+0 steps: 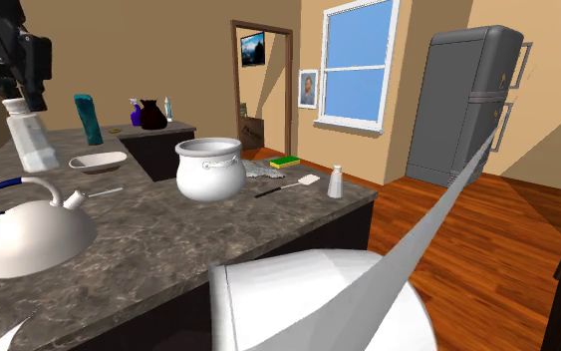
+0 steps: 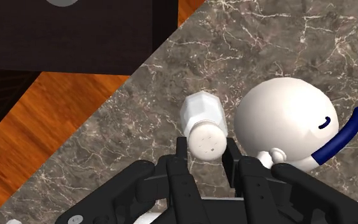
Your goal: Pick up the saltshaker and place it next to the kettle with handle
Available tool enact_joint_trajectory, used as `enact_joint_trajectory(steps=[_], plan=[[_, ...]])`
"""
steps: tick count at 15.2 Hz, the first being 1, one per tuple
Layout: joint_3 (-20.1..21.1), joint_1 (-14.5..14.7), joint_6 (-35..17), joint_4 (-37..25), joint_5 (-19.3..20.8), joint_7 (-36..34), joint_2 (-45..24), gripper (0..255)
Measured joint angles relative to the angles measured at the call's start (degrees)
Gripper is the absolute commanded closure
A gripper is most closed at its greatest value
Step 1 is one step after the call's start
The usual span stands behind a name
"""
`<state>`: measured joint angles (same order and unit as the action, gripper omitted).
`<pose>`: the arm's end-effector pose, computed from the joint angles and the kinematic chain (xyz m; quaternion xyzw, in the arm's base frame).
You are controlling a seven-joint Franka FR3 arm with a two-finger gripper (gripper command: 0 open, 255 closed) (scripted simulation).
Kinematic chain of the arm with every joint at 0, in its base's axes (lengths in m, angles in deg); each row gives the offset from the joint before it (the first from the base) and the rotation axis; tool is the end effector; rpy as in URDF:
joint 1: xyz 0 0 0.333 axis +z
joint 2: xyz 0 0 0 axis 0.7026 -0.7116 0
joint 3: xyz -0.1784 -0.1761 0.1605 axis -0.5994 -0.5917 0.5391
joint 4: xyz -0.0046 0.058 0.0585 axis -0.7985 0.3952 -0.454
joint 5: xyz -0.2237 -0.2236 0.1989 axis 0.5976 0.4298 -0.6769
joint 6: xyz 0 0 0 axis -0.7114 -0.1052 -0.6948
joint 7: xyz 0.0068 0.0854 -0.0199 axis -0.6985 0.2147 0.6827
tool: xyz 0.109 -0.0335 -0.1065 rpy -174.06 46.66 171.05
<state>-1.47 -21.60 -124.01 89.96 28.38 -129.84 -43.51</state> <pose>0.2417 0.3934 0.5573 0.9989 0.0088 -0.0028 0.0449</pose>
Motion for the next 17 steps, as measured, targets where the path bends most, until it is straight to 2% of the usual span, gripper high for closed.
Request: enact_joint_trajectory(steps=[7,11,17], plan=[[7.5,3.5,1.0,-5.1,0.4,-11.4,-4.5,255],[12.5,6.1,2.3,-10.6,2.8,-19.3,-9.9,255],[13.2,6.6,-1.8,-6.7,2.8,-20.5,-10.2,255]])
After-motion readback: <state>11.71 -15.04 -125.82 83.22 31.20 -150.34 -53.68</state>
